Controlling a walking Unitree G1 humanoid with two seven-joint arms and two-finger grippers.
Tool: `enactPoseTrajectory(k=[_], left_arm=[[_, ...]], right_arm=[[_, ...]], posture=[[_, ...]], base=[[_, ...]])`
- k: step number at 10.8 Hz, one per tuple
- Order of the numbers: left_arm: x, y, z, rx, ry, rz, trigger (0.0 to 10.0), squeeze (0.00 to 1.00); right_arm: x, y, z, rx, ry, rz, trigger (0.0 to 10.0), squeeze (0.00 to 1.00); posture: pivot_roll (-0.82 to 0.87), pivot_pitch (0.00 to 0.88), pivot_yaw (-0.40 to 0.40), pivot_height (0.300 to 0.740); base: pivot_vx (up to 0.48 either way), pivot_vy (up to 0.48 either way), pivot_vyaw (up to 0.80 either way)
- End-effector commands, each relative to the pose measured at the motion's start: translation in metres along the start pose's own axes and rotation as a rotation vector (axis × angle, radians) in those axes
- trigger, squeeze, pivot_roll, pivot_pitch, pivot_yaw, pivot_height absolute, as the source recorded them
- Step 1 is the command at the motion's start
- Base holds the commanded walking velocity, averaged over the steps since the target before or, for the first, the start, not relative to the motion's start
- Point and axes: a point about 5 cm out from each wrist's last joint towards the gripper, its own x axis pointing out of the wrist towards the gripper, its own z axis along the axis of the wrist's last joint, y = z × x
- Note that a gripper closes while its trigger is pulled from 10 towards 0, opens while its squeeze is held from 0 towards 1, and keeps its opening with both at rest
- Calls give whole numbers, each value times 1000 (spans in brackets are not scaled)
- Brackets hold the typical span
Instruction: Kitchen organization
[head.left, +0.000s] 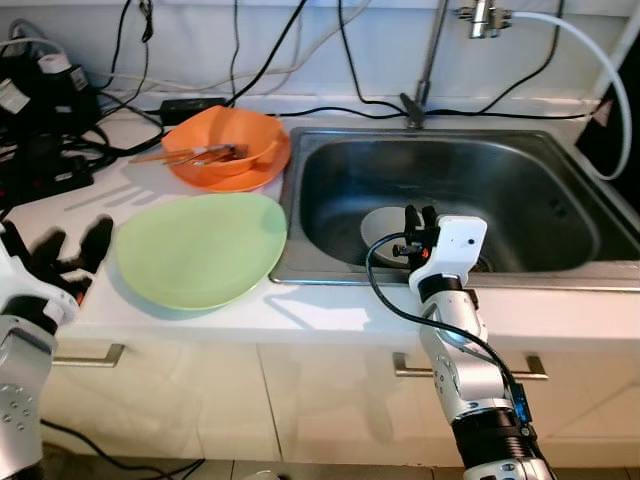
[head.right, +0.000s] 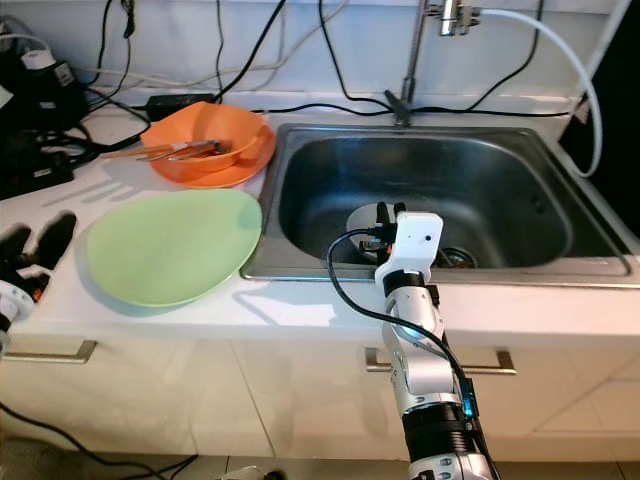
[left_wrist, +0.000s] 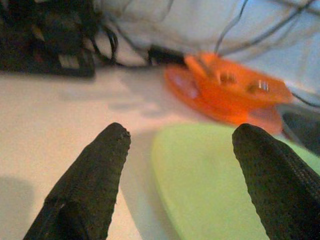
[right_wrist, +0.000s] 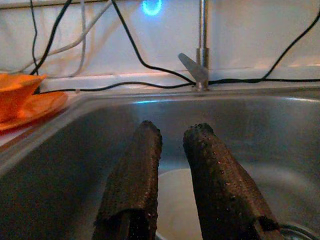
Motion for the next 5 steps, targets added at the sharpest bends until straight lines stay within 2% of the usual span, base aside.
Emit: enactPoseTrajectory(k=[1,2,5], left_arm=[[-2,0,-7,-38,83,11,10000,0],[-2,1,-12,-48,154,55,10000,0],[4,-8,-8,-37,197,70,10000,0]], right_arm=[[3,3,2,-6,-8,12,10000,0],[3,4,2,-5,-7,14,10000,0],[4,4,2,-4,-7,14,10000,0]], posture=[[153,0,45,740],[155,0,48,740],[149,0,55,740]], base=[[0,0,0],[0,0,0],[0,0,0]])
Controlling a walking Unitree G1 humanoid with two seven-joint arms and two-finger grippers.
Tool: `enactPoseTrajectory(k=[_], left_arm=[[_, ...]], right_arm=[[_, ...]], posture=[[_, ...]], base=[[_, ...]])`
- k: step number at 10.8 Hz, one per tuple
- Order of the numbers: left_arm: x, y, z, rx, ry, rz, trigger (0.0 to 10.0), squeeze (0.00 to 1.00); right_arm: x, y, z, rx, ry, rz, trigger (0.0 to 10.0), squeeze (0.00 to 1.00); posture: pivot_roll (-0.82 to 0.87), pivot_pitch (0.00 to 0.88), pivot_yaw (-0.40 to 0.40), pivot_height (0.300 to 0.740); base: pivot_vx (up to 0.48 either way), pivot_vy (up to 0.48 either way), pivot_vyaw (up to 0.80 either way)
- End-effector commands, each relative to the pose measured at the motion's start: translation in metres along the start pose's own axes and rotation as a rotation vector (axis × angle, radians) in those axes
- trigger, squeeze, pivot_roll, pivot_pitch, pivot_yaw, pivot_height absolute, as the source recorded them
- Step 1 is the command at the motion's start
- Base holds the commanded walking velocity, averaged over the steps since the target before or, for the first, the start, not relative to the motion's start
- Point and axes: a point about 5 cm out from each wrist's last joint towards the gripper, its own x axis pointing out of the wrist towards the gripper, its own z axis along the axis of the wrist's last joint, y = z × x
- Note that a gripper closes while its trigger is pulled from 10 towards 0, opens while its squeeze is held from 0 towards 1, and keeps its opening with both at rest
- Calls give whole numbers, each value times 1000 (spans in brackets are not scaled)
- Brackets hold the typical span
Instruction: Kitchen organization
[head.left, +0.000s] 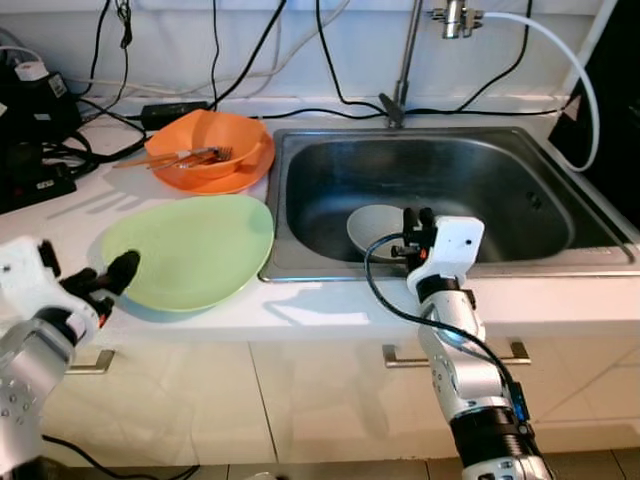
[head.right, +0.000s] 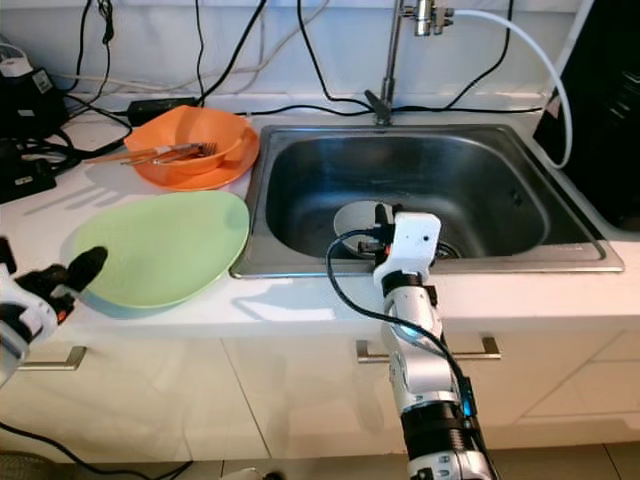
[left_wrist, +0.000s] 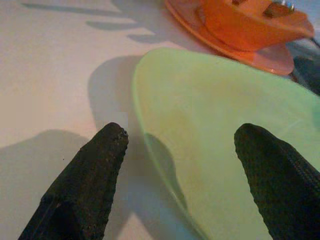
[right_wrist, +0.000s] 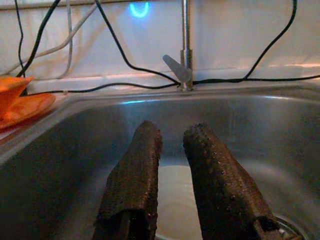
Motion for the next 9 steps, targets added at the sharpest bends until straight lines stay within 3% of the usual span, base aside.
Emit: enactPoseTrajectory(k=[1,3,6,8,9], left_arm=[[-1,-5,8,4,9,8,10000,0],[-1,-7,4,-81,69,25,10000,0],[3,-15,8,-15,57,46,10000,0],[4,-25,16,114,-6,70,10000,0],[5,-27,17,108,-22,68,10000,0]], right_arm=[[2,2,2,-8,-9,8,10000,0],[2,2,1,-4,-6,8,10000,0],[3,3,2,0,-6,15,10000,0],[3,2,1,1,2,17,10000,0],[3,3,1,3,2,20,10000,0]], posture=[[149,0,56,740],[151,0,56,740],[145,0,56,740],[140,0,54,740],[138,0,55,740]], base=[[0,0,0],[0,0,0],[0,0,0],[0,0,0],[0,0,0]])
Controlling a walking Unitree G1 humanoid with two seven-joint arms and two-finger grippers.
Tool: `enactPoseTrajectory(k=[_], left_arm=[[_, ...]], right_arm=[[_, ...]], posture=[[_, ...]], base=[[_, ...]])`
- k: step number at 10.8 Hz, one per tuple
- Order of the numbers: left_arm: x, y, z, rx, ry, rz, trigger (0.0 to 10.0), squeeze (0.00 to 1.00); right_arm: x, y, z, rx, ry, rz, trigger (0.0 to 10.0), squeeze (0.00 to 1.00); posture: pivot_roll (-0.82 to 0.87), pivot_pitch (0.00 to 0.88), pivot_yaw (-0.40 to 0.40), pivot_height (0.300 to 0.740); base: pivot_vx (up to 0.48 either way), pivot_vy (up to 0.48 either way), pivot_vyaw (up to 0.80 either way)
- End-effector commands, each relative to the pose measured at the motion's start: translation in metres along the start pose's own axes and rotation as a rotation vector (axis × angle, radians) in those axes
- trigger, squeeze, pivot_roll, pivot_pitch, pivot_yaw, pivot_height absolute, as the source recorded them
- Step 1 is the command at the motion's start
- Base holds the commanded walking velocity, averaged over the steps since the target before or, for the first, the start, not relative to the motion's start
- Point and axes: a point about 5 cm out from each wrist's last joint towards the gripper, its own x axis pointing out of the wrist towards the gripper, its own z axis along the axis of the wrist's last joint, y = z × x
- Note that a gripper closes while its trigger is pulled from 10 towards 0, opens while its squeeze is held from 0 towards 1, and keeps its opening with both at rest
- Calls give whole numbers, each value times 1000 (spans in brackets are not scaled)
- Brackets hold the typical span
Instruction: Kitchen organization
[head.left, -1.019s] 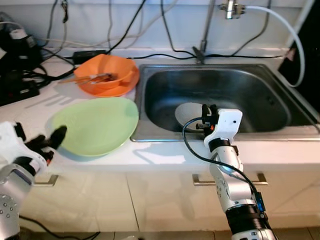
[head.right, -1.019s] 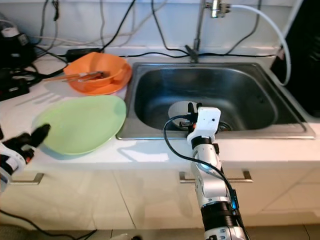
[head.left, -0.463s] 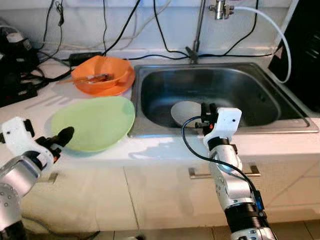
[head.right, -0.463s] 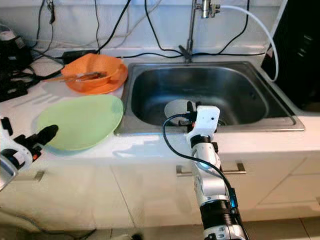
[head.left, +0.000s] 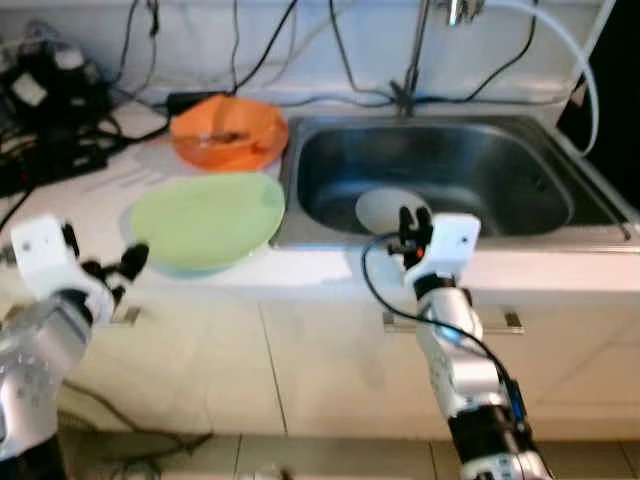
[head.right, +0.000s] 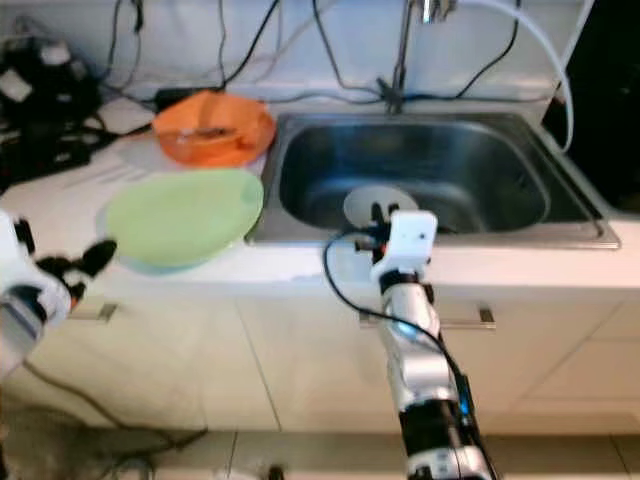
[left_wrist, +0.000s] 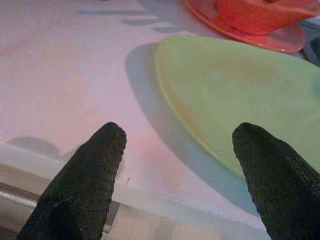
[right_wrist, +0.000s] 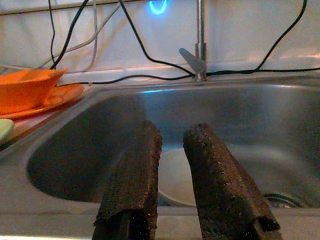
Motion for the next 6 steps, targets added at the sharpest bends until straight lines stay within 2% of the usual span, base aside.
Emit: enactPoseTrajectory(k=[1,3,4,5,6], left_arm=[[1,-3,3,9,-22,12,10000,0],[6,-15,1,28,-100,-19,10000,0],[11,-28,-6,23,-169,-67,10000,0],[15,-41,-14,60,-215,-88,10000,0],[17,-58,-23,36,-235,-101,10000,0]], right_arm=[[2,2,2,3,-4,18,10000,0],[2,2,2,-2,0,25,10000,0],[3,2,1,-4,9,26,10000,0],[4,2,1,-3,12,28,10000,0],[4,2,4,-3,-1,27,10000,0]], posture=[[134,0,56,740],[135,0,55,740],[133,0,50,740],[123,0,52,740],[106,0,56,740]], base=[[0,0,0],[0,0,0],[0,0,0],[0,0,0],[0,0,0]])
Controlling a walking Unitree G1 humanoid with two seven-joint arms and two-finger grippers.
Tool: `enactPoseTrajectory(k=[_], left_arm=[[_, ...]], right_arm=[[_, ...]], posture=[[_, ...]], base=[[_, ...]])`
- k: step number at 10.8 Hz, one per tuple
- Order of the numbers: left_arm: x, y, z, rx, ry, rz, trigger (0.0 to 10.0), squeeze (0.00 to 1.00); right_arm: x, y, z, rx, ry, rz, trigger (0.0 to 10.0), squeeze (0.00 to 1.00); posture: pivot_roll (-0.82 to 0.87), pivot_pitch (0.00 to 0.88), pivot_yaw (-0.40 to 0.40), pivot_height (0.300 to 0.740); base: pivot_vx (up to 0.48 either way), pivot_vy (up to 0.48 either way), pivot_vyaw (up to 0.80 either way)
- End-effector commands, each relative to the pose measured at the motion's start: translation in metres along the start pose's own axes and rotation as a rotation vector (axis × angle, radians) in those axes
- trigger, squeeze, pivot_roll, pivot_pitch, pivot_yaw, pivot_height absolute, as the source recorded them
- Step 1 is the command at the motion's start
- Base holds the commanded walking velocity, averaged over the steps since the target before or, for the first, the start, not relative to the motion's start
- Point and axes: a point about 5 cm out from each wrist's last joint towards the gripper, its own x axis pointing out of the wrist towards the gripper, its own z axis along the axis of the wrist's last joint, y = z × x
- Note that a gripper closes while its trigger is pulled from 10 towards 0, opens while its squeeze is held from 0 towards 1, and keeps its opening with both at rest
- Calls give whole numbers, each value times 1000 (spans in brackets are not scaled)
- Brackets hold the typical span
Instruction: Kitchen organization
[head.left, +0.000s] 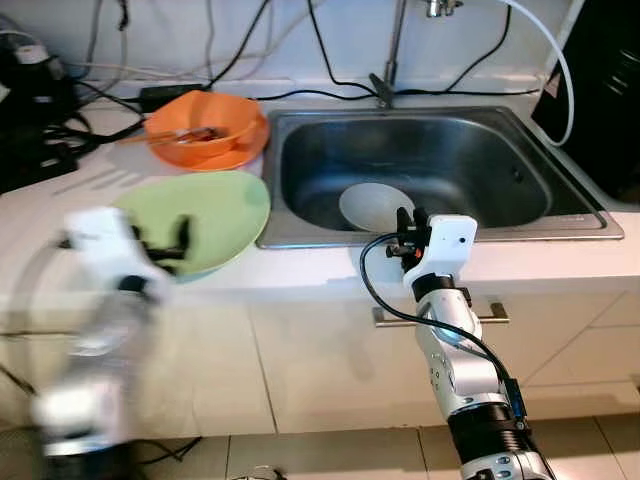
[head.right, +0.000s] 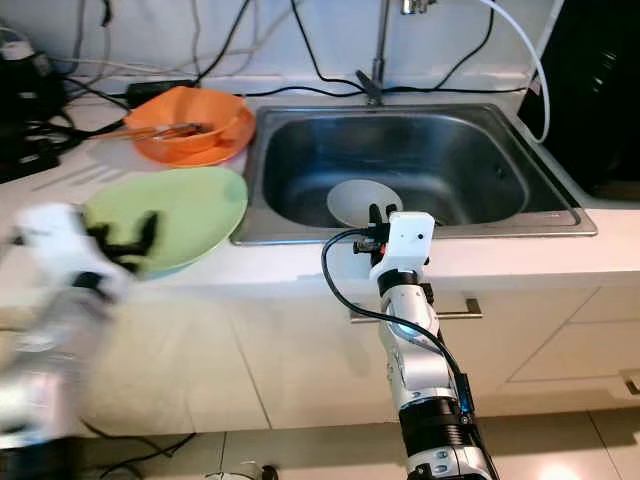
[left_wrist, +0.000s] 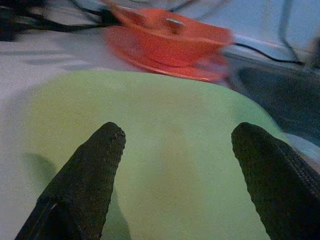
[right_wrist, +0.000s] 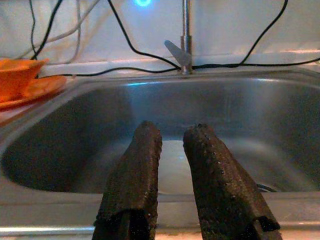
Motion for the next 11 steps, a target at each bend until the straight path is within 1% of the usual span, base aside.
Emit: enactPoseTrajectory(k=[1,2,4,6,8,9,10,11], left_arm=[[-1,-5,1,16,-22,-11,10000,0],[0,-9,2,40,-50,-26,10000,0],[2,-8,3,47,-94,-20,10000,0],[0,-5,1,44,-100,-1,10000,0],[-3,-8,9,62,-164,-20,10000,0],[-3,9,18,64,-166,36,10000,0],[-7,29,23,15,-173,103,10000,0],[-16,55,27,-51,-182,151,10000,0]], right_arm=[[3,0,8,-1,-21,6,10000,0],[4,0,10,-2,-26,8,10000,0],[9,4,17,6,-42,28,10000,0],[14,5,22,8,-52,30,10000,0],[13,7,22,7,-46,41,10000,0],[12,8,18,6,-30,49,10000,0],[12,8,17,6,-24,52,10000,0],[11,7,16,5,-19,54,10000,0]], posture=[[106,0,54,740],[107,0,54,740],[116,0,51,740],[113,0,50,740],[117,0,42,740],[118,0,39,740],[122,0,38,740],[129,0,37,740]], base=[[0,0,0],[0,0,0],[0,0,0],[0,0,0],[0,0,0],[0,0,0],[0,0,0],[0,0,0]])
